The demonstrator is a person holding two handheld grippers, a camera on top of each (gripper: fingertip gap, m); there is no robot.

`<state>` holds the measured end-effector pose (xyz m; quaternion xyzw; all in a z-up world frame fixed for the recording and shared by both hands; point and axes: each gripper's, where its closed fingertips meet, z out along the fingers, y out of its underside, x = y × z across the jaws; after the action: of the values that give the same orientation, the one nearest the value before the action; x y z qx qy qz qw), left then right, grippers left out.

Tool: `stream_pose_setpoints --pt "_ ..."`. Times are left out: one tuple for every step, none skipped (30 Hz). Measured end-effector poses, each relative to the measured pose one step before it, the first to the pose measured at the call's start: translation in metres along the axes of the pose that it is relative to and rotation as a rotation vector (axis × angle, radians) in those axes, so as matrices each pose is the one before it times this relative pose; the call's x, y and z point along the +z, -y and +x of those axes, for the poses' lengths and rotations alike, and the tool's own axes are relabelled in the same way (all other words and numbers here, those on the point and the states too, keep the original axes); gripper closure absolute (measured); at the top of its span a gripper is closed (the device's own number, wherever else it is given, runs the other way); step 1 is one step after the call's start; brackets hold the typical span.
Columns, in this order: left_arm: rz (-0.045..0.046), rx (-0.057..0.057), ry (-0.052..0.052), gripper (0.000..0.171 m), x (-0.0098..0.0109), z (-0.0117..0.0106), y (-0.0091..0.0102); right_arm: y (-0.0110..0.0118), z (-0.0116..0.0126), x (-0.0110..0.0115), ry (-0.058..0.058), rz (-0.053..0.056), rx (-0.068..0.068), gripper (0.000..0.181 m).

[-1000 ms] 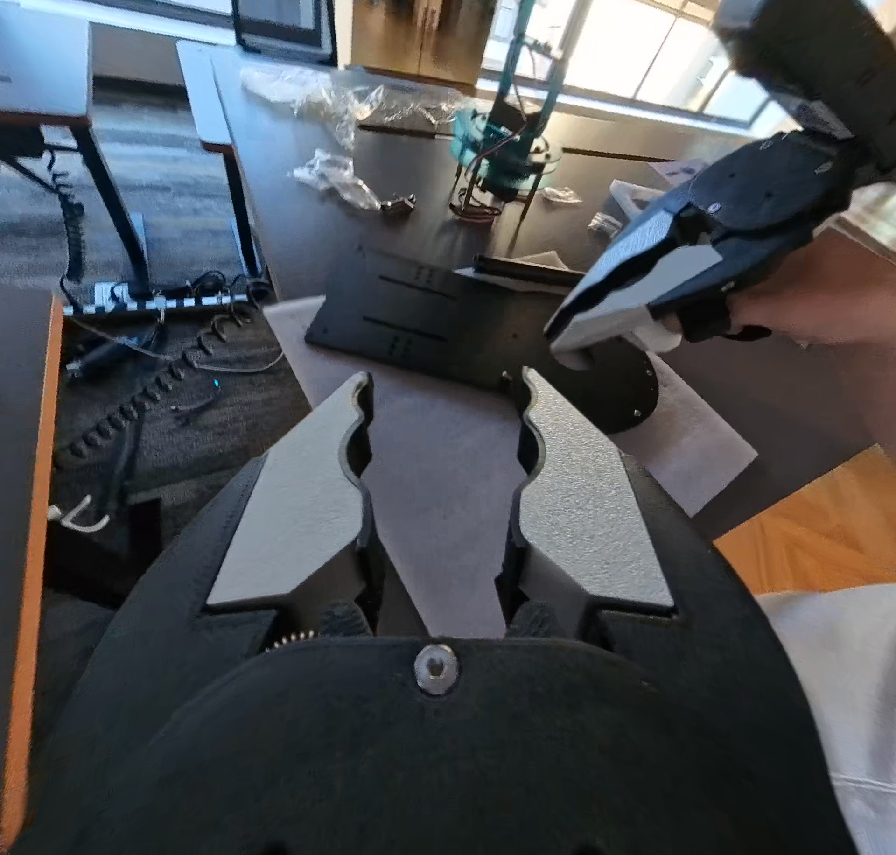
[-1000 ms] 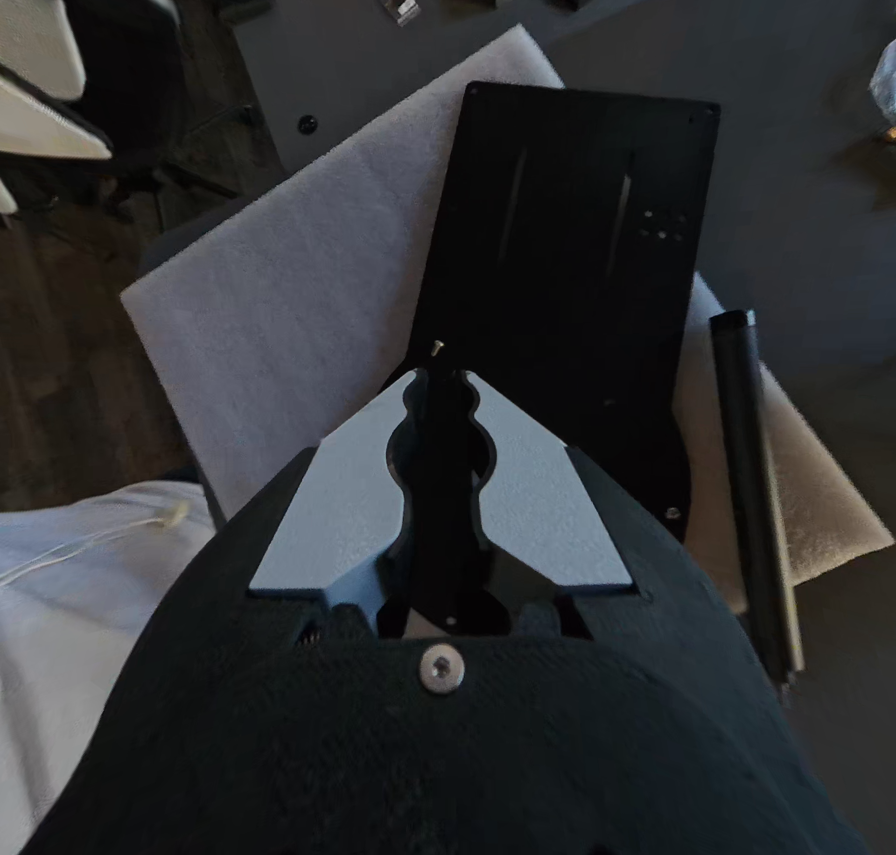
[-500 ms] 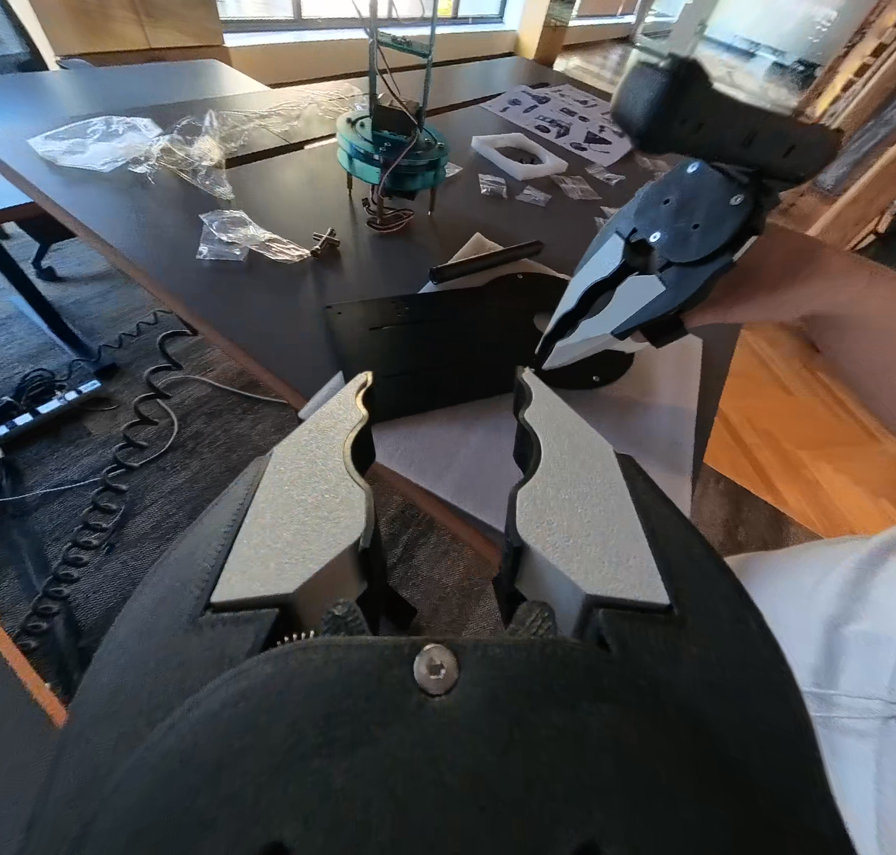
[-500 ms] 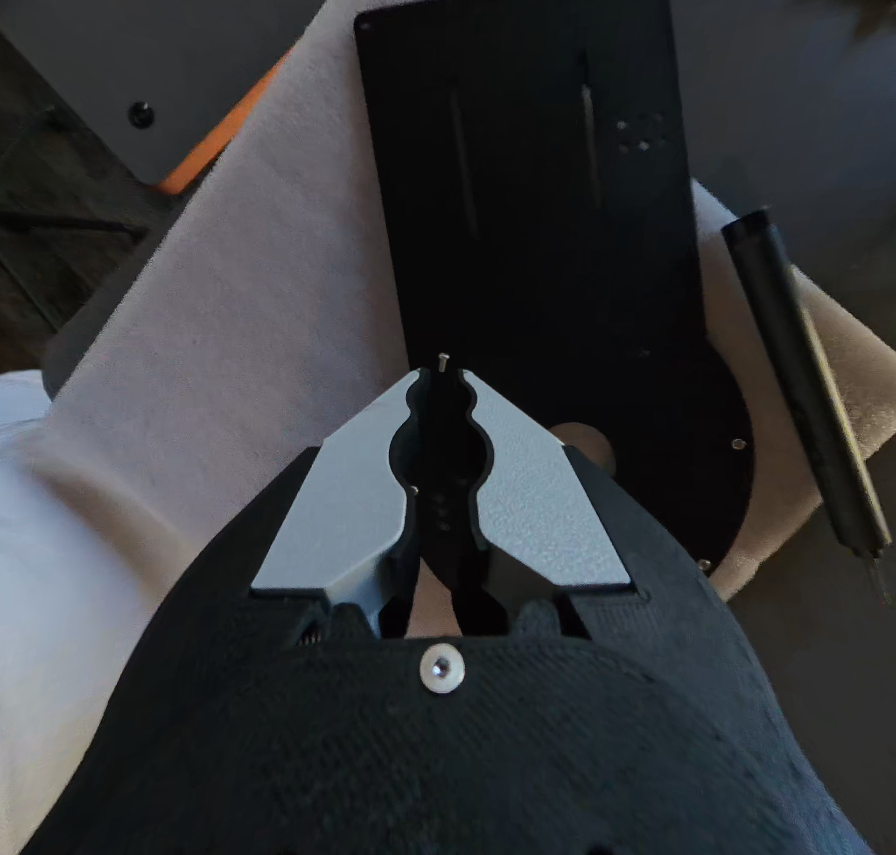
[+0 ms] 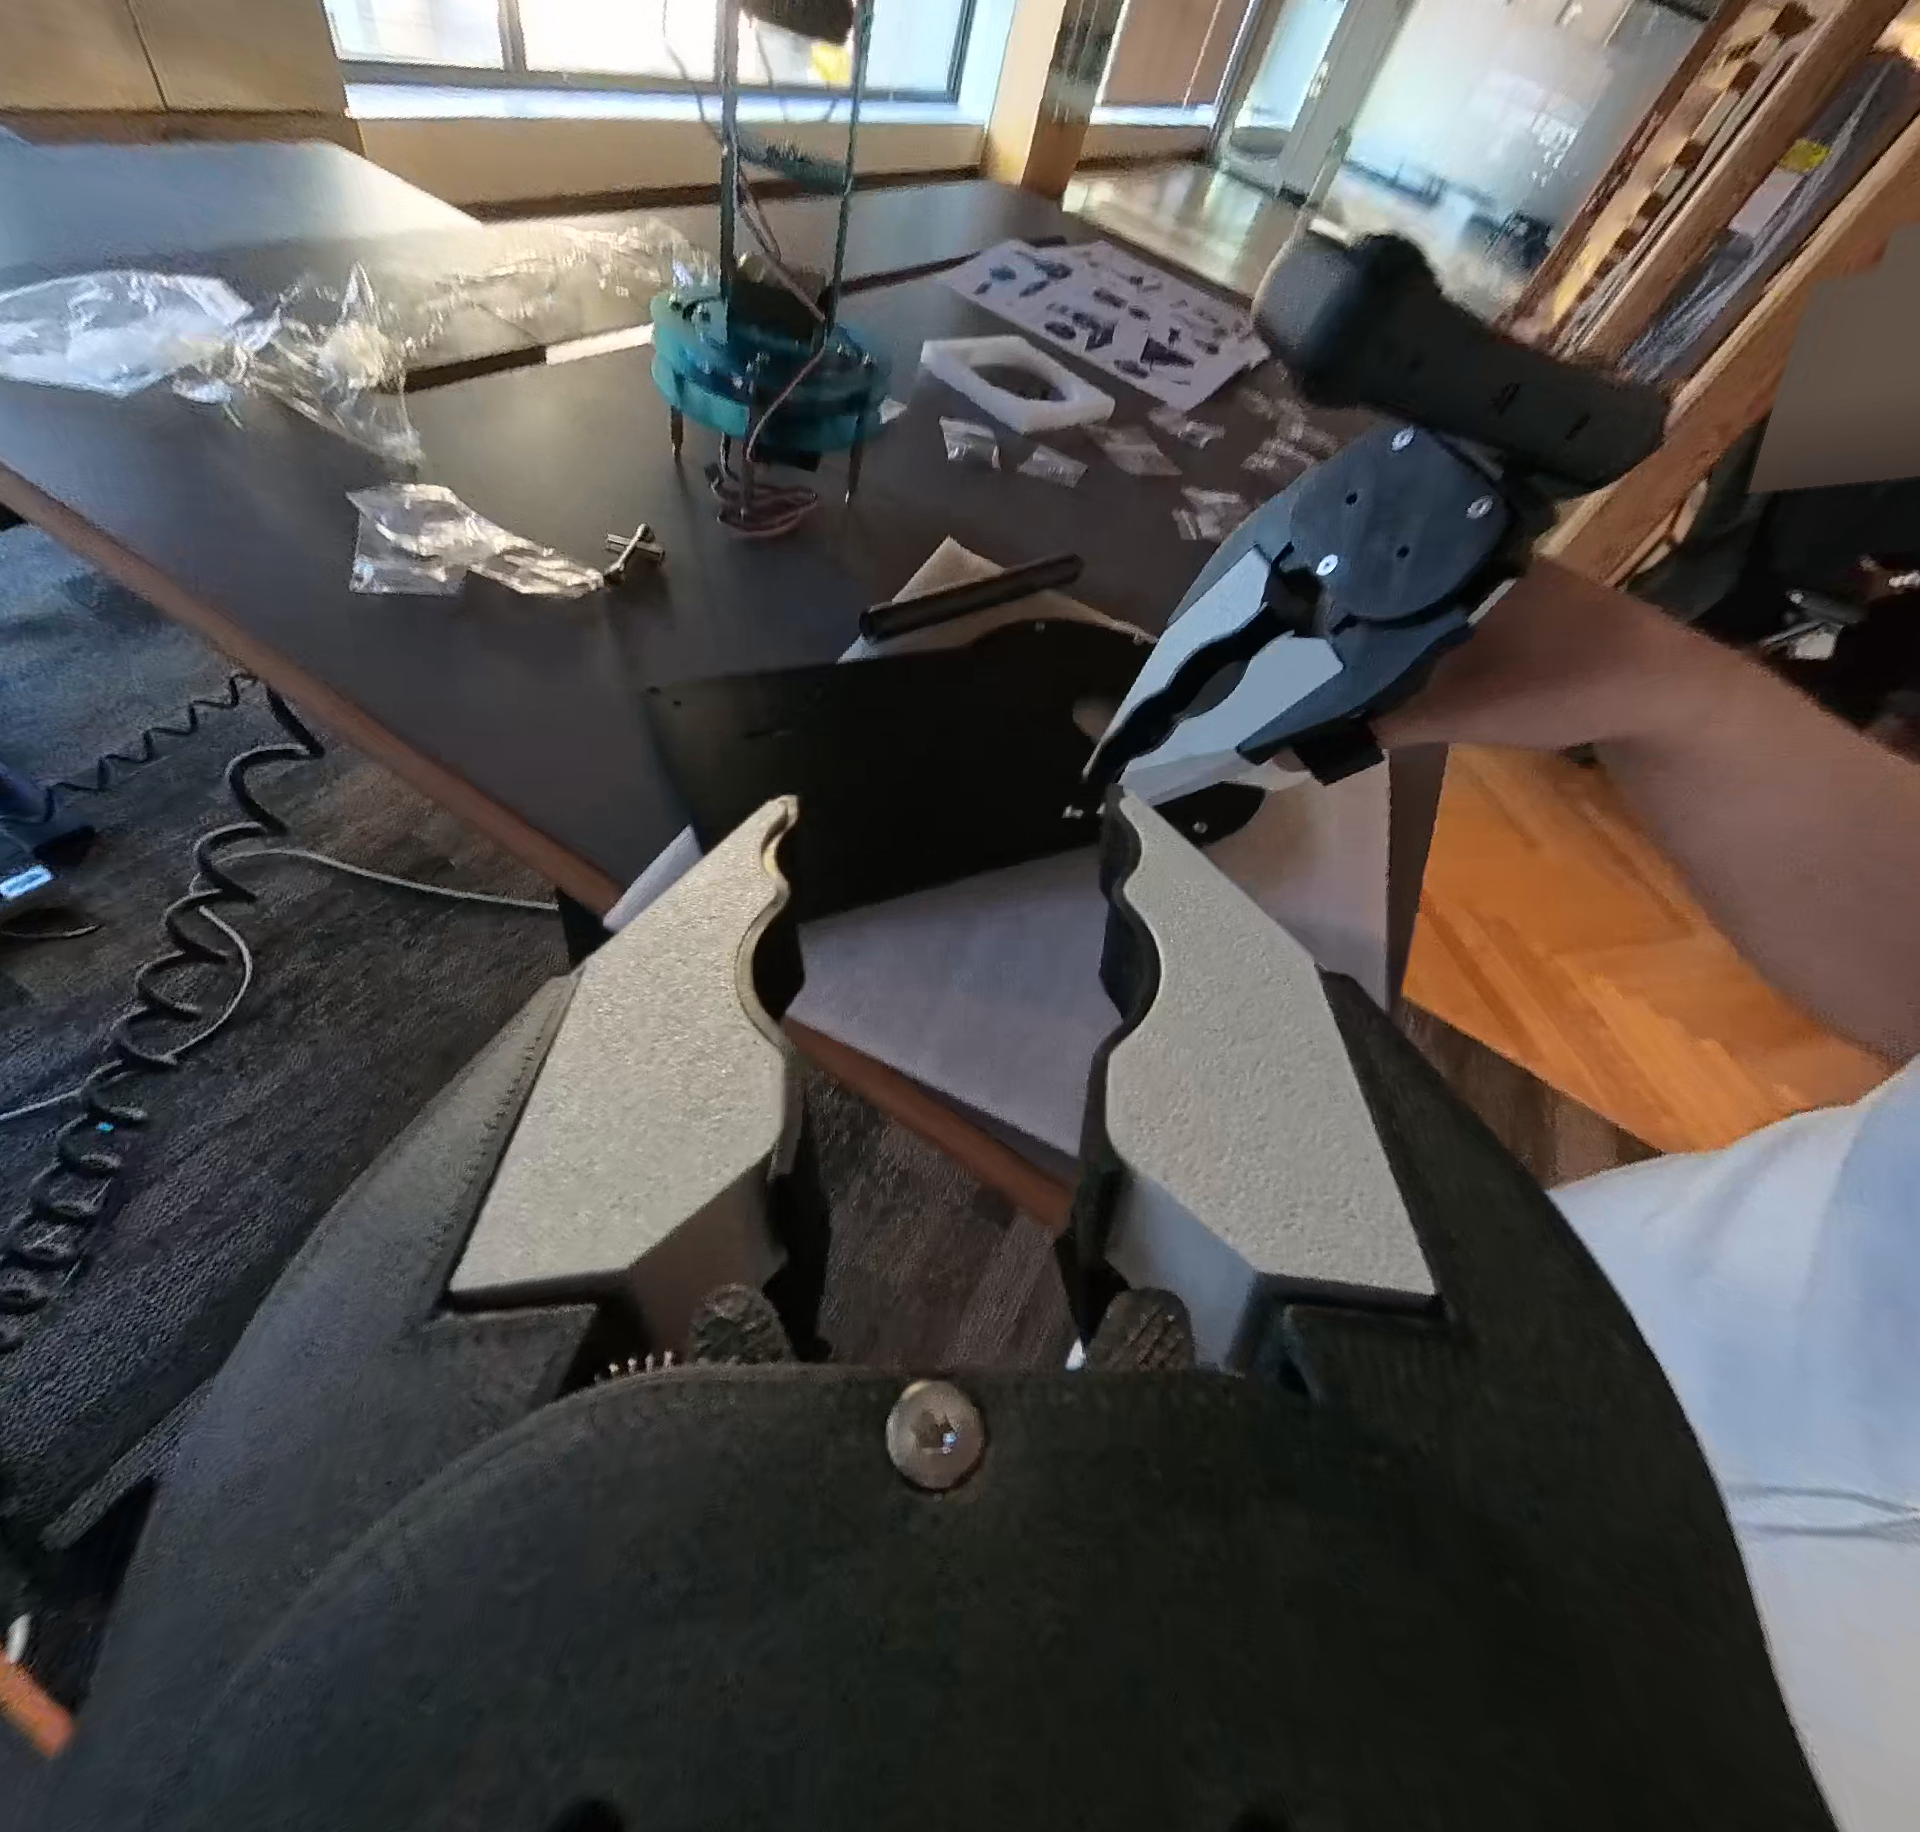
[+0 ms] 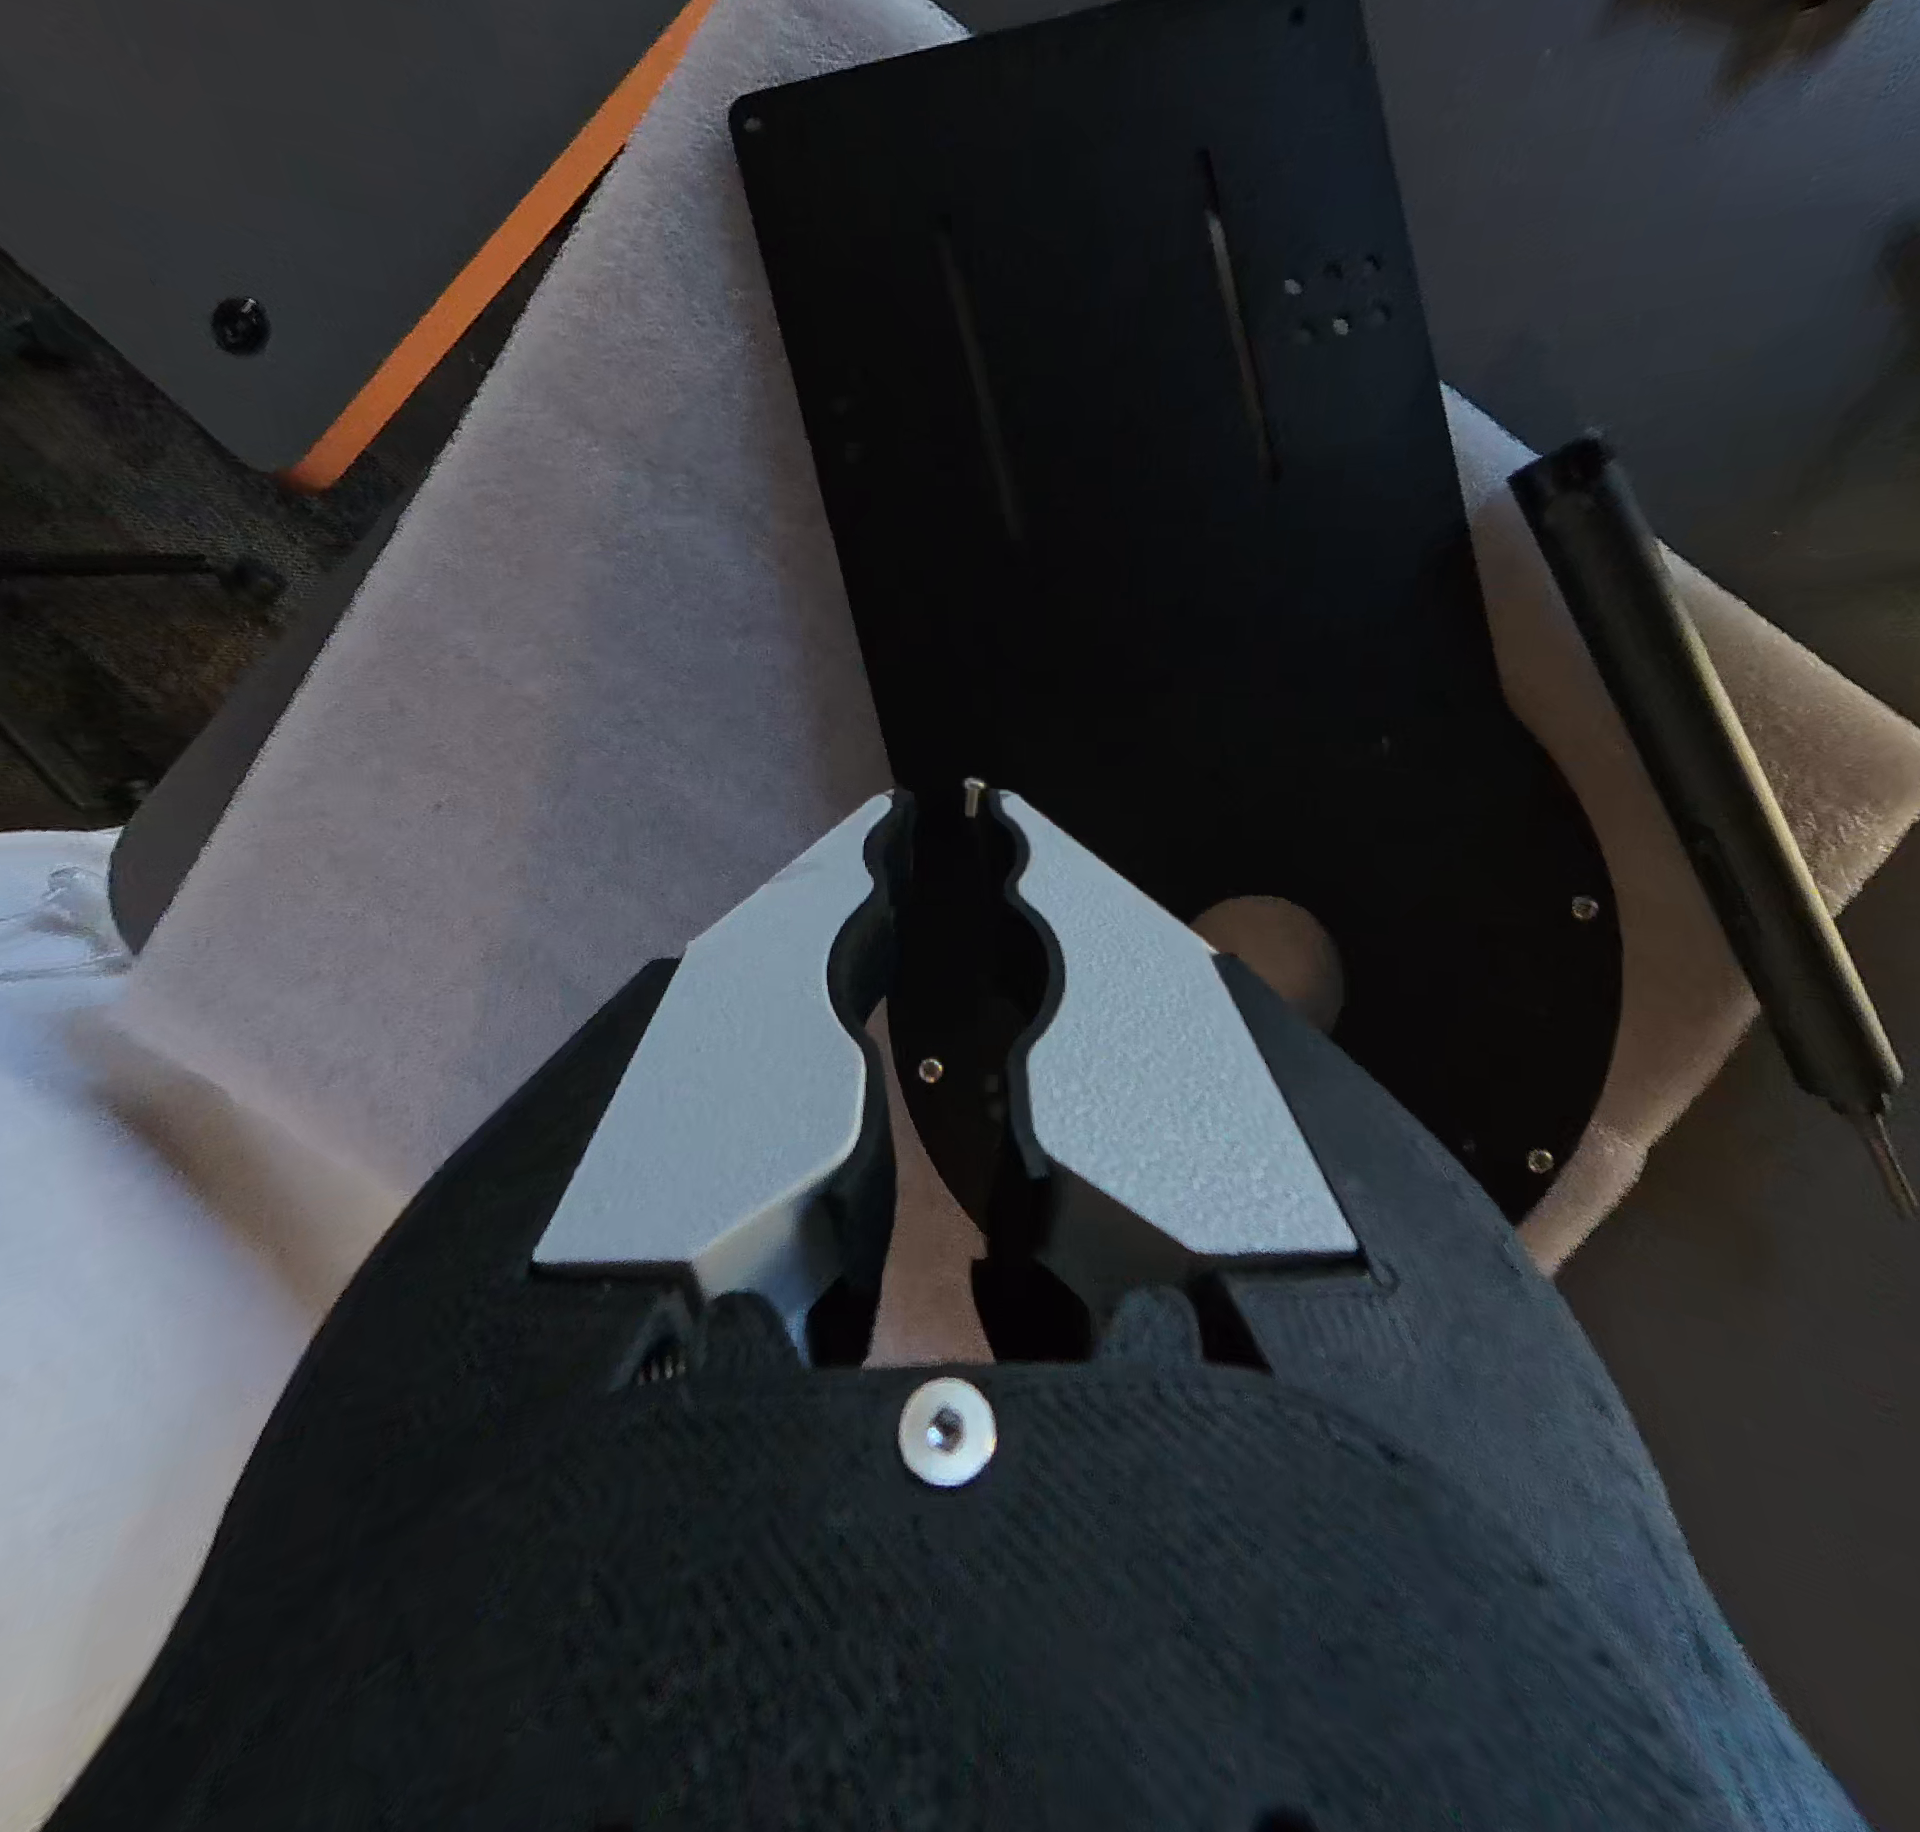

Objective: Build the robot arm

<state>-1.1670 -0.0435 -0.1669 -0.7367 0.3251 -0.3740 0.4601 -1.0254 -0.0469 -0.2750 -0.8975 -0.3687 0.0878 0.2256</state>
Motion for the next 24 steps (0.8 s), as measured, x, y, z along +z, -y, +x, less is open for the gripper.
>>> stream_pose_setpoints --pt "0.01749 -0.0059 -0.008 0.117 -0.0001 0.00328 0.0033 -0.00061 0.00227 -0.00171 -0.0132 0.0036 -0.0027 0.169" --pt "0.00564 -0.0042 -0.0079 0.117 0.00064 0.00289 0.0011 -0.00042 0.00197 -0.00161 -0.0092 0.0068 0.0001 0.169" --pt "-0.00761 -0.001 -0.0027 0.117 0.00097 0.00164 -0.00096 0.00006 0.00111 -0.00147 -0.0008 0.0088 0.0041 0.169" --pt "-0.01418 0.0028 0.0047 0.116 0.00074 0.00032 -0.0019 0.0009 0.00018 -0.00151 0.0064 0.0123 0.0071 0.169" --pt "-0.01152 0.0048 0.0091 0.116 0.00022 -0.00051 -0.00115 0.00109 -0.0004 -0.00144 0.01 0.0112 0.0069 0.169" --pt "-0.0034 0.0038 0.008 0.116 -0.00062 -0.00037 0.00032 0.00071 0.00024 -0.00151 0.0061 0.0065 0.0022 0.169" --pt "0.00471 0.0015 0.0045 0.116 -0.00108 0.00006 0.00193 0.00019 0.00186 -0.00155 -0.0053 0.0021 -0.0035 0.169" --pt "0.0083 0.0002 0.0036 0.117 -0.00125 0.00009 0.00278 -0.00001 0.00336 -0.00153 -0.0144 -0.0003 -0.0056 0.169" --pt "0.00699 0.0004 0.0054 0.117 -0.00114 -0.00048 0.00254 -0.0001 0.00314 -0.00142 -0.0119 -0.0013 -0.0033 0.168" --pt "0.00315 0.001 0.0067 0.117 -0.00066 -0.00093 0.00198 0.00026 0.0021 -0.00143 -0.0033 0.0018 0.0019 0.167" --pt "-0.00106 0.0012 0.0061 0.117 -0.0003 -0.00104 0.001 0.00112 0.00094 -0.00121 0.005 0.0067 0.0071 0.167" --pt "-0.00373 0.0012 0.0041 0.118 0.00022 -0.00087 0.00034 0.00149 -0.00012 -0.00116 0.0125 0.0078 0.0091 0.167" --pt "-0.00515 0.0006 0.0019 0.117 0.00059 -0.00058 -0.00034 0.00108 -0.00059 -0.00116 0.0154 0.0037 0.0094 0.167" --pt "-0.00572 -0.0003 -0.0006 0.117 0.00067 -0.00026 -0.00078 0.00092 0.00009 -0.00124 0.0105 0.0012 0.006 0.168" --pt "-0.00587 -0.0006 -0.0028 0.117 0.00066 0.00016 -0.00115 0.00083 0.00126 -0.00148 0.0037 -0.0023 0.0013 0.168" --pt "-0.00636 -0.0009 -0.0033 0.117 0.00069 0.00019 -0.00139 0.00048 0.00201 -0.00162 -0.0001 -0.0078 -0.0032 0.167" --pt "-0.00685 -0.0006 -0.0037 0.117 0.00065 0.00045 -0.00151 0.00027 0.00192 -0.00158 0.0031 -0.0124 -0.0043 0.167" --pt "-0.00654 0.0005 -0.004 0.117 0.00029 0.00049 -0.00162 0.0005 0.00068 -0.00157 0.0143 -0.015 -0.004 0.167" --pt "-0.00531 0.0004 -0.0015 0.117 0.00025 0.00022 -0.00163 0.00046 -0.00125 -0.00134 0.0296 -0.0172 -0.0038 0.167" --pt "-0.0031 -0.0005 0.0001 0.117 0.00011 -0.00017 -0.00147 -0.00019 -0.00158 -0.00113 0.0314 -0.0211 -0.0029 0.168" --pt "-0.0001 -0.0006 -0.0021 0.117 0.00002 0.0003 -0.0012 -0.00034 0.00113 -0.00122 0.0122 -0.0192 0.0026 0.168" --pt "0.00131 -0.0003 -0.0046 0.118 0.00017 0.00068 -0.00144 0.0003 0.0036 -0.00127 -0.0075 -0.0101 0.0039 0.168" --pt "-0.00018 -0.0001 -0.0032 0.118 0.00048 0.00035 -0.00213 0.00049 0.00307 -0.00069 -0.0116 -0.0035 -0.0014 0.169" --pt "-0.00435 -0.001 -0.0004 0.118 0.00083 -0.00049 -0.00321 -0.00028 0.0012 0.0004 -0.0049 -0.0037 -0.0058 0.169"
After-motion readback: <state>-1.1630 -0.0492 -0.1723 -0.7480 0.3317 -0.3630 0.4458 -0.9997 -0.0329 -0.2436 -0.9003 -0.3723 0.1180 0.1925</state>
